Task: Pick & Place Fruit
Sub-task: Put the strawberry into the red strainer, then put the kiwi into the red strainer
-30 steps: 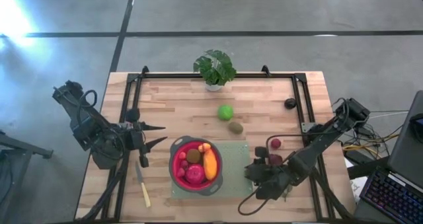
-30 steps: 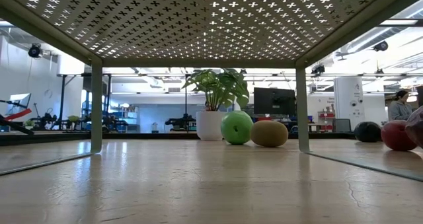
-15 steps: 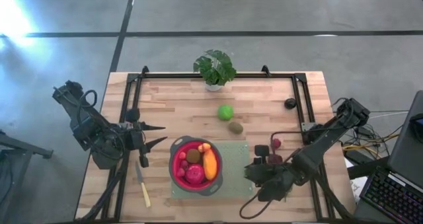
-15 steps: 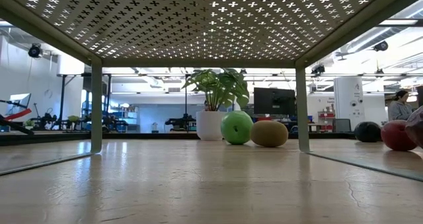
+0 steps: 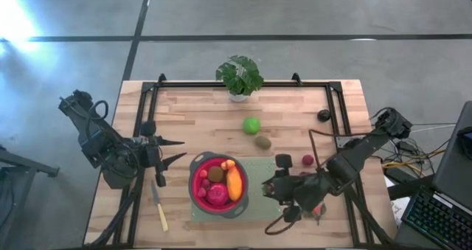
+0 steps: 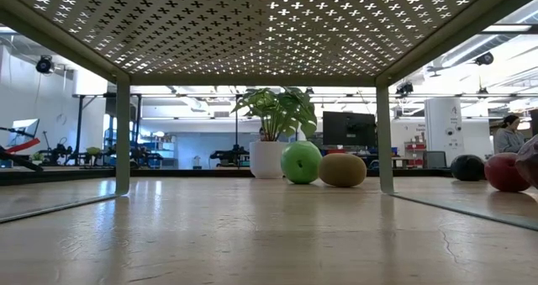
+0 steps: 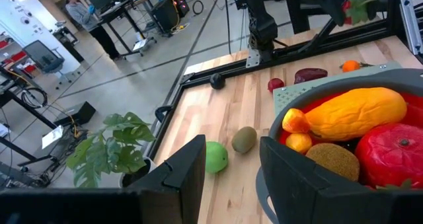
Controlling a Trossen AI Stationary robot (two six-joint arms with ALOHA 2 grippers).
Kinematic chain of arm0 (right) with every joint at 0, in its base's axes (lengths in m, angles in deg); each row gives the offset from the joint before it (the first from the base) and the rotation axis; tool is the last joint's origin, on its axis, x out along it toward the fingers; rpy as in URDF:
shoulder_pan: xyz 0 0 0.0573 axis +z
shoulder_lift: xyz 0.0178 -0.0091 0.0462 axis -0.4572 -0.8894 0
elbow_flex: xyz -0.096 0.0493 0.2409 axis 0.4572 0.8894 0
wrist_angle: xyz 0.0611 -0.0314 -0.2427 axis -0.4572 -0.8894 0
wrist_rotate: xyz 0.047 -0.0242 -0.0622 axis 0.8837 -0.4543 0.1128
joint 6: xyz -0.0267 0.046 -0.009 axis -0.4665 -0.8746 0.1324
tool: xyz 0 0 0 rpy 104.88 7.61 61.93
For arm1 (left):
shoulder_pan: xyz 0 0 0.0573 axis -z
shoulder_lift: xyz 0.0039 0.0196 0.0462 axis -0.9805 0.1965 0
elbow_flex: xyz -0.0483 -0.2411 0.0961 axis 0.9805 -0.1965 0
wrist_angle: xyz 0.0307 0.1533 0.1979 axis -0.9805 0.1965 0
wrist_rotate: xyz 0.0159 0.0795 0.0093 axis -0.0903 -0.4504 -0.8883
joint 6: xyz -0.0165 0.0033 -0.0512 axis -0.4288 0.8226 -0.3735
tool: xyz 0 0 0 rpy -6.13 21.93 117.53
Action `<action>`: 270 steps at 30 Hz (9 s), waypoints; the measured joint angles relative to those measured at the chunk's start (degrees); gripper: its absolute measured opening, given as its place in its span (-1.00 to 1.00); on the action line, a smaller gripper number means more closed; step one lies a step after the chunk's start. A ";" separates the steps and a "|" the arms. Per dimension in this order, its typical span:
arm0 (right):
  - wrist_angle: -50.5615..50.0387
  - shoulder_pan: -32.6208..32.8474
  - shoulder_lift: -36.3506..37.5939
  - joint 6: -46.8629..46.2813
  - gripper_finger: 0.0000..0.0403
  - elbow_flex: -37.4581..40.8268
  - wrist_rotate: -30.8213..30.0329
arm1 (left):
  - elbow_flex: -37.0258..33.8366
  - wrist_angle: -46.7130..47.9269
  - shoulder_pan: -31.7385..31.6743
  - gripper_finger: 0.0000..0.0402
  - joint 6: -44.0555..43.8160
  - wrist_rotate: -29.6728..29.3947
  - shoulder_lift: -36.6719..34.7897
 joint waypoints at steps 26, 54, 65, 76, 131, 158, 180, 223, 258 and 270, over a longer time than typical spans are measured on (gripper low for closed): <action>22.45 -14.15 -7.60 14.31 -0.26 0.13 16.50 | 0.00 -0.02 0.00 -0.26 0.01 0.02 -0.02; 17.95 -14.36 -4.75 13.69 0.18 0.13 18.74 | 0.00 0.00 0.00 -0.26 0.00 0.00 -0.02; -6.33 -10.13 3.79 -0.12 -0.04 0.11 6.96 | 0.00 -0.01 -0.02 -0.26 0.00 0.00 -0.02; -28.53 -10.96 12.60 -15.84 -0.15 0.95 -10.57 | 0.00 -0.02 0.00 -0.26 0.00 0.00 -0.02; -13.39 -58.49 33.17 4.30 0.01 33.99 35.25 | 0.00 -0.01 -0.01 -0.26 0.00 0.00 -0.02; 3.34 -54.21 -1.91 16.67 0.55 25.27 35.37 | 0.00 -0.02 0.00 -0.26 0.02 0.00 -0.02; 8.06 -51.56 -9.54 17.06 0.47 25.35 36.11 | 0.00 -0.02 -0.01 -0.26 0.01 0.00 -0.02; 10.21 -50.27 -14.53 21.13 0.58 26.84 43.11 | 0.00 0.00 -0.02 -0.26 0.00 0.00 0.00; 13.19 -47.60 -14.38 24.58 0.18 26.64 43.07 | 0.01 -0.01 -0.01 -0.26 0.01 0.00 -0.01; 6.97 -47.60 -6.58 24.60 0.17 26.27 42.87 | 0.00 -0.01 0.00 -0.26 0.01 0.00 -0.01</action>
